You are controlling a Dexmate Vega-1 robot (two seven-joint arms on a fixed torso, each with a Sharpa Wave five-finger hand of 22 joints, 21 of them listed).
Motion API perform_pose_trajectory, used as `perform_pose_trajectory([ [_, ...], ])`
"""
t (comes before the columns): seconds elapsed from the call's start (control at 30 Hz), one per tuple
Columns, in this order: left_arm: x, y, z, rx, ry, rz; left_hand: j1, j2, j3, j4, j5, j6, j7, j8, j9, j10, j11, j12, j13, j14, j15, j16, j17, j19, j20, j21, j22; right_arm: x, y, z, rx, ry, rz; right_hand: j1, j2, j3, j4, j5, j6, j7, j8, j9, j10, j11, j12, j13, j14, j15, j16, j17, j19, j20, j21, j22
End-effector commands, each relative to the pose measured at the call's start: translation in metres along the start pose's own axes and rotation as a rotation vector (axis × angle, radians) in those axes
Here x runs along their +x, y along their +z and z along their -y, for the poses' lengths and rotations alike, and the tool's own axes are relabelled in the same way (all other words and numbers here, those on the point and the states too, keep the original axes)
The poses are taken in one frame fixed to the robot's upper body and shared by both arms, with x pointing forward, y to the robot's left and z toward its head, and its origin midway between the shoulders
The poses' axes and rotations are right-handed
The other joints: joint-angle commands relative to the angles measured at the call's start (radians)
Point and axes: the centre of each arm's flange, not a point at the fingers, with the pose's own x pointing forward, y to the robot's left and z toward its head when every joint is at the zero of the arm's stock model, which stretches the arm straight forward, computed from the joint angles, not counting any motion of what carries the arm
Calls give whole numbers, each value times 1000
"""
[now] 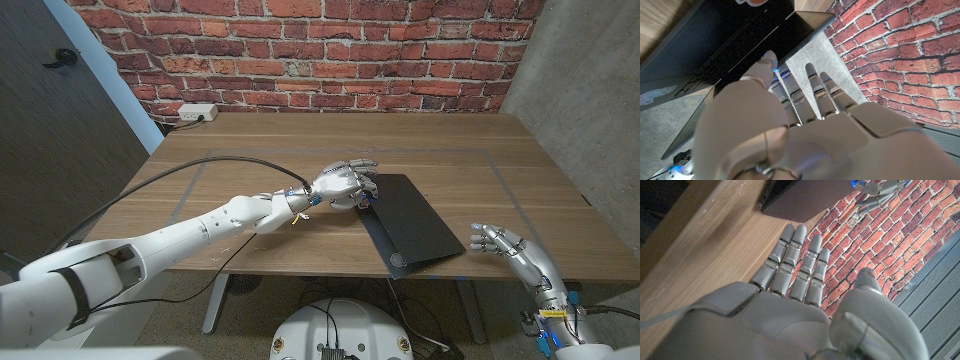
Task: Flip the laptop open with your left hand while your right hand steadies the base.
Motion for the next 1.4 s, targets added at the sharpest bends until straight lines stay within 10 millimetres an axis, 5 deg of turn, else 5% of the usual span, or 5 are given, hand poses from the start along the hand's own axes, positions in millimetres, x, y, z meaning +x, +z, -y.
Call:
perform_pose_trajectory([
  [0.03,9,2,4,-4,-7,-10,11,12,14,9,2,105,33,37,4,63,1,28,29,12,-177,4,5,1,-14,4,1,-7,-1,0,9,6,-9,10,8,7,-3,1,69,-12,20,-3,72,-15,24,13,58,-141,26,20,21,-12,35,21],
  [0.33,18,5,7,-12,-2,-22,13,13,13,5,2,113,35,41,1,66,1,32,34,19,-177,3,9,-2,-12,2,1,-10,-4,-2,16,4,-18,11,6,7,-4,1,70,-8,16,-6,73,-14,22,16,67,-141,29,26,18,-14,46,29],
  [0.9,31,14,9,-26,13,-86,42,15,4,-14,0,130,69,49,-3,149,7,83,61,79,-181,24,34,2,-11,3,0,-13,-8,-8,22,40,-27,14,12,11,-3,1,211,-12,43,-24,195,-15,26,-20,130,-142,55,60,40,-29,88,36],
  [1.03,32,15,9,-27,9,-112,48,13,3,-18,0,137,72,51,-3,156,6,89,65,84,-182,24,36,2,-12,3,0,-13,-9,-8,24,36,-30,56,1,15,-26,1,247,-9,37,-31,226,-21,9,-45,245,-140,151,129,49,-31,115,46],
  [1.4,33,15,13,-13,-25,-148,58,12,2,-19,0,141,83,52,-4,167,5,100,74,93,-181,22,41,-1,-7,1,0,-12,-10,-9,19,55,-41,64,1,16,-25,1,251,-8,31,-32,224,-19,0,-48,238,-142,162,147,48,-31,122,49],
])
